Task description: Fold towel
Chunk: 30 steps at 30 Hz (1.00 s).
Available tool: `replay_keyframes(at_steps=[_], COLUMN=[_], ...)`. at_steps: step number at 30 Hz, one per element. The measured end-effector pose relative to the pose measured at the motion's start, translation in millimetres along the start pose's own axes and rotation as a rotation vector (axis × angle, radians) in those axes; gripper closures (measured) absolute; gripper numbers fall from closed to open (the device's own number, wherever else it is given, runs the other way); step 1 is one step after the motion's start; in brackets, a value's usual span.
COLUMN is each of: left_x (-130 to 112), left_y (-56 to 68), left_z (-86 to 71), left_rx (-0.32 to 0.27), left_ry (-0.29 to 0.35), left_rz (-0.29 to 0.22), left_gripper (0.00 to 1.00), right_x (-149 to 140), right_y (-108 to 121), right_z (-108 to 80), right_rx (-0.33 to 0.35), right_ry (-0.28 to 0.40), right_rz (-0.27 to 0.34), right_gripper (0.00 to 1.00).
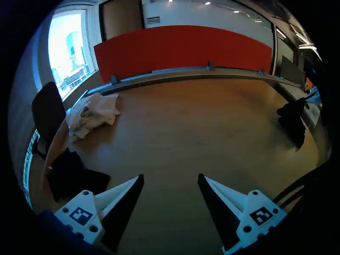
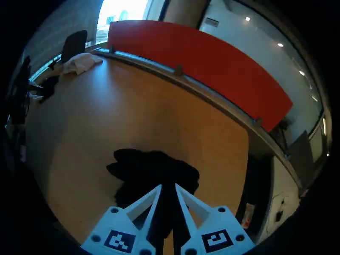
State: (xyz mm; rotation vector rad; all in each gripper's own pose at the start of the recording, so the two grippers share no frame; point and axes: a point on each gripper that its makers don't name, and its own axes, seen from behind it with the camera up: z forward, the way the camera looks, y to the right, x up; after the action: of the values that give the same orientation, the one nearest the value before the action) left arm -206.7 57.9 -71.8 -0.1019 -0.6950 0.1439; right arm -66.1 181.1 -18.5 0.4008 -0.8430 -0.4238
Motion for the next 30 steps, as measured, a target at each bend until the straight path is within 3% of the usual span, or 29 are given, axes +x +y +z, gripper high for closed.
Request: replay_keyframes(at_steps=[14, 30], left_x=[-0.2, -2.7], left_y=[-1.8, -9.4], left_z=[-1.6, -5.8], left_rx=[0.002, 0.015], left_ry=[0.000, -0.002], left_rz=[0.012, 0.011], left_gripper=[0.06, 0.06], right_x=[-70.4, -122.2], right_y=[-1.7, -10.8], right_z=[3.7, 23.4], right_rx=[-0.033, -0.055], right_ry=[-0.093, -0.205], right_rz=[0.135, 0.212], right_gripper=[0.93, 0.93])
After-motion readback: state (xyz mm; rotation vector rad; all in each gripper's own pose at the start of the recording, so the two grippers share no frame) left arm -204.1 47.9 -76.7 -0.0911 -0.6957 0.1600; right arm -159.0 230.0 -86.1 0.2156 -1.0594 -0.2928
